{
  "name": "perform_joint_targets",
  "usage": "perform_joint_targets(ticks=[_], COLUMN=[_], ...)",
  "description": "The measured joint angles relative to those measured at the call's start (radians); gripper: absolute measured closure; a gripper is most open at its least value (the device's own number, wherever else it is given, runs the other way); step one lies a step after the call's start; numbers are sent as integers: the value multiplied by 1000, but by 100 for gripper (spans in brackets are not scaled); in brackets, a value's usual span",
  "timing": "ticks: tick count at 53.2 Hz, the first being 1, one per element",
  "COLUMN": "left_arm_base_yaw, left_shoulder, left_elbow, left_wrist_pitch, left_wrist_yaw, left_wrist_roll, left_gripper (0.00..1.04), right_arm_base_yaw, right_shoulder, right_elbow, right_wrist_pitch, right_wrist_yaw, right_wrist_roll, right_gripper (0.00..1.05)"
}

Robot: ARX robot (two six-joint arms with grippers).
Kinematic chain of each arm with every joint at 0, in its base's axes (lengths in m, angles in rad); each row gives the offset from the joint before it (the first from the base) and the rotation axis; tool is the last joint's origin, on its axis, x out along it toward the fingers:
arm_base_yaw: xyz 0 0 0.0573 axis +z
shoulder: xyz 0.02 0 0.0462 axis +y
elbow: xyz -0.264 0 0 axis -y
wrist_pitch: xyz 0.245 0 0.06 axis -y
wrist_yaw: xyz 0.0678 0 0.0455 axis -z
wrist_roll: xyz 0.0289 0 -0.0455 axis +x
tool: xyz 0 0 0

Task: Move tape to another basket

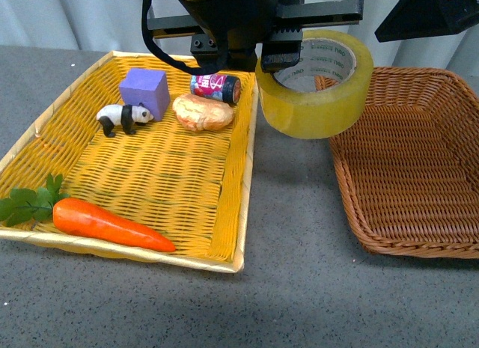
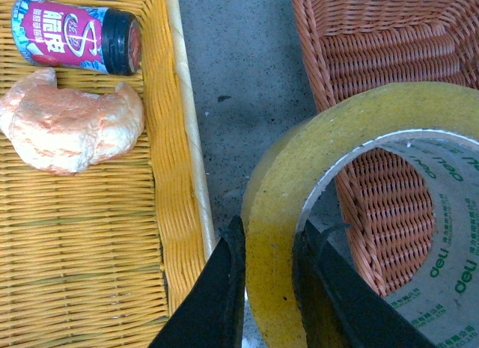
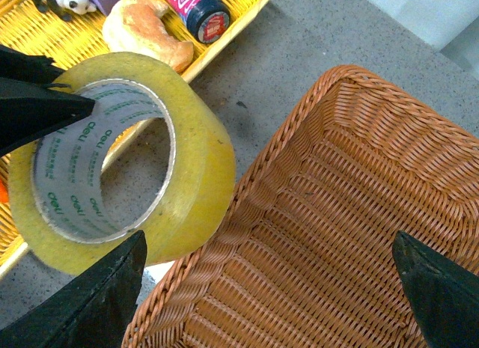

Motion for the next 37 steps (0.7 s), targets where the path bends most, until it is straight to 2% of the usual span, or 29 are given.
perform_joint_targets(ticks=[16,37], left_arm_base_yaw=[0,0], left_shoulder=[0,0], left_elbow=[0,0], left_wrist_pitch=[0,0], left_wrist_yaw=[0,0], left_wrist_roll=[0,0], left_gripper=[89,89], right_arm_base_yaw=[16,50], right_shoulder=[142,263], right_elbow=[171,305], right_wrist_pitch=[-96,-184], right_wrist_yaw=[-67,-54], right_wrist_roll=[-26,-128], right_gripper=[9,9])
